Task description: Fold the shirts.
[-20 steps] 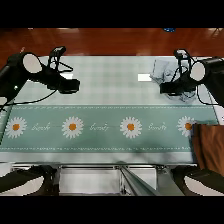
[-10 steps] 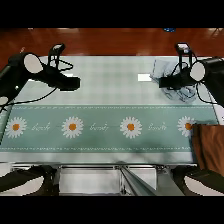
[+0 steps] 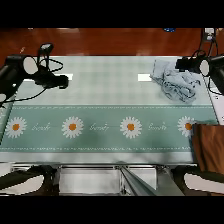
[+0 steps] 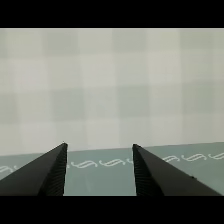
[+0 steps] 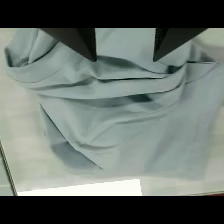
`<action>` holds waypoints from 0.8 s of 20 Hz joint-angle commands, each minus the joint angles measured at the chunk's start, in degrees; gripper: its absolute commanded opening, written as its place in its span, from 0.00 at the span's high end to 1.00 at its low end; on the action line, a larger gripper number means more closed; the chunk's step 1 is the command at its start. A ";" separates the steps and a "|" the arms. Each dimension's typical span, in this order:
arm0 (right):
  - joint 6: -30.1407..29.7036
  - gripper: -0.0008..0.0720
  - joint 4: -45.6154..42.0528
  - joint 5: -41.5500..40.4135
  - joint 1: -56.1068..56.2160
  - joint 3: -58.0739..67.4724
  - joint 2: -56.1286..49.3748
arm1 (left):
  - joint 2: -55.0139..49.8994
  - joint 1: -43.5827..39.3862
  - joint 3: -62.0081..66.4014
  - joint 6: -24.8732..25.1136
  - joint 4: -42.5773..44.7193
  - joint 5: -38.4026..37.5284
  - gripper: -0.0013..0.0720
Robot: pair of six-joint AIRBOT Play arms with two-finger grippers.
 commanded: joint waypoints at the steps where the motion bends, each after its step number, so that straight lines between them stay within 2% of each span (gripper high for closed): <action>1: -12.07 0.42 14.78 2.75 -6.27 5.07 -10.43 | 4.15 2.38 -4.76 -1.14 -3.91 -0.22 0.29; 3: -17.00 0.42 18.84 8.07 -6.71 7.69 -16.02 | 7.76 2.29 -8.81 -1.20 -4.90 1.51 0.29; 6: -16.90 0.43 17.70 13.70 -6.69 8.02 -20.20 | 11.32 2.32 -11.87 -3.26 -4.90 1.66 0.29; 7: -16.90 0.49 16.48 15.13 -6.71 8.04 -20.31 | 12.20 2.29 -11.89 -3.32 -5.03 1.68 0.29; 8: -17.03 0.76 15.32 17.75 -6.73 8.79 -20.24 | 13.14 2.32 -11.87 -3.28 -5.64 1.68 0.29; 9: -18.36 0.96 14.73 21.00 -6.73 10.69 -20.11 | 14.36 2.38 -11.89 -3.28 -5.73 1.55 0.29; 11: -21.62 0.96 15.69 23.93 -6.60 15.06 -18.03 | 17.27 2.58 -11.89 -3.21 -5.31 0.52 0.29; 16: -24.63 0.96 20.17 23.08 -5.22 26.84 -6.16 | 28.44 3.06 -16.76 -3.28 -6.01 -3.43 0.29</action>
